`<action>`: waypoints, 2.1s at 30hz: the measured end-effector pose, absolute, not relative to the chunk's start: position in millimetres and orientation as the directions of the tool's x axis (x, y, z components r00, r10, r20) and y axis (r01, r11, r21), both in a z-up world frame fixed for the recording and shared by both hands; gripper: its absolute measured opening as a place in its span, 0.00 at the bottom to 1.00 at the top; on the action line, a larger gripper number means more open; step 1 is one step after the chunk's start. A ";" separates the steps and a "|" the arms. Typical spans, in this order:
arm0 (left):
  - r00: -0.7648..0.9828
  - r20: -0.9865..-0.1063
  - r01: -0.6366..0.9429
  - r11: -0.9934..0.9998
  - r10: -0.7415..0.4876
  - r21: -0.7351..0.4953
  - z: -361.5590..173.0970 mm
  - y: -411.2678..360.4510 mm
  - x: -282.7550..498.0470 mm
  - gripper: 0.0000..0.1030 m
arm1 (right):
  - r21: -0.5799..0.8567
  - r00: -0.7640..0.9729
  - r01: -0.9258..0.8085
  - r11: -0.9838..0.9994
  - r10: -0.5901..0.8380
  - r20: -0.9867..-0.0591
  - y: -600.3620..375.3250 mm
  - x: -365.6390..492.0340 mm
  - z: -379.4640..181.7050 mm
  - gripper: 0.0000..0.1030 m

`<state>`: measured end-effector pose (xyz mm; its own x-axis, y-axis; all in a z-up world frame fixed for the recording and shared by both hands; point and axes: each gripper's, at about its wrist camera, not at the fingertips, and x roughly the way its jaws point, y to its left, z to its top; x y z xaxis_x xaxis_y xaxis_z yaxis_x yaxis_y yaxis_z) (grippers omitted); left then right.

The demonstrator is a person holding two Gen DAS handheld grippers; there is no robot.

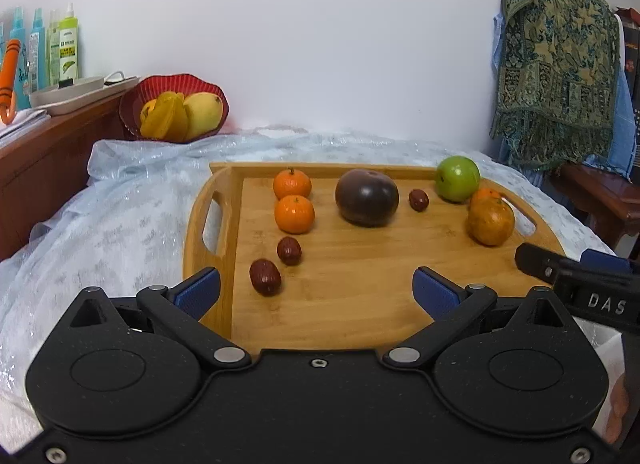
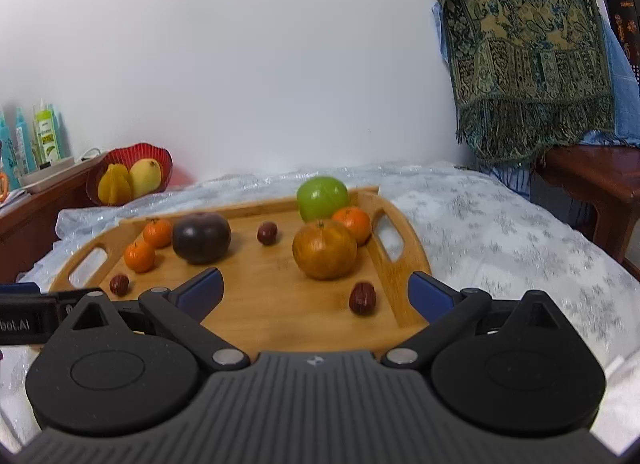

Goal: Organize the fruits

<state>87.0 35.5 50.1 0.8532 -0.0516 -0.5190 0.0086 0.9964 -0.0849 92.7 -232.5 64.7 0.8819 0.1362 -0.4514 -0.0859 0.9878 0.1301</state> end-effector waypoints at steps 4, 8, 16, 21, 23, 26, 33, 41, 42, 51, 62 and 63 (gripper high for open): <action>0.848 -0.527 -0.002 0.995 -0.049 -0.097 46.7 39.0 80.4 0.99 | 0.111 0.874 -0.089 0.990 0.131 -0.467 -228.5 86.1 58.6 1.00; 0.839 -0.541 -0.012 0.994 -0.051 -0.112 42.9 43.2 77.2 0.99 | 0.090 0.867 -0.101 0.991 0.132 -0.481 -222.8 79.9 53.1 1.00; 0.824 -0.565 -0.024 0.994 -0.038 -0.102 34.4 43.1 75.1 0.99 | 0.047 0.845 -0.094 0.994 0.105 -0.524 -217.8 77.9 43.4 1.00; 0.827 -0.563 -0.028 0.997 -0.017 -0.071 32.1 39.8 72.6 0.99 | 0.032 0.833 -0.091 0.995 0.094 -0.545 -216.0 80.9 38.4 1.00; 0.827 -0.562 -0.029 0.997 -0.020 -0.077 32.0 39.6 70.8 0.99 | 0.027 0.828 -0.093 0.995 0.092 -0.553 -214.9 82.6 36.5 1.00; 0.828 -0.561 -0.034 0.995 -0.025 -0.095 31.1 40.2 66.8 0.99 | 0.021 0.819 -0.098 0.995 0.093 -0.567 -212.4 84.5 33.4 1.00; 0.788 -0.614 -0.072 0.986 -0.037 -0.151 19.2 44.5 67.6 0.99 | 0.011 0.802 -0.098 0.995 0.085 -0.591 -209.3 88.1 27.3 1.00; 0.762 -0.648 -0.115 0.985 0.007 -0.125 9.2 47.3 75.9 0.99 | 0.007 0.803 -0.096 0.995 0.081 -0.590 -208.3 88.1 24.0 1.00; 0.761 -0.649 -0.120 0.986 0.015 -0.117 8.3 47.2 76.9 0.99 | 0.007 0.803 -0.095 0.995 0.081 -0.590 -208.2 88.1 23.7 1.00; 0.753 -0.657 -0.109 0.993 0.046 -0.055 4.2 39.9 82.3 1.00 | -0.008 0.804 -0.104 0.995 0.079 -0.589 -205.6 88.7 20.7 1.00; 0.746 -0.663 -0.102 0.994 0.058 -0.028 1.8 36.0 84.3 1.00 | -0.011 0.804 -0.107 0.994 0.081 -0.589 -205.3 89.1 20.1 1.00; 0.746 -0.663 -0.102 0.994 0.058 -0.027 1.8 36.1 84.3 1.00 | -0.011 0.804 -0.108 0.994 0.081 -0.589 -205.3 89.1 20.1 1.00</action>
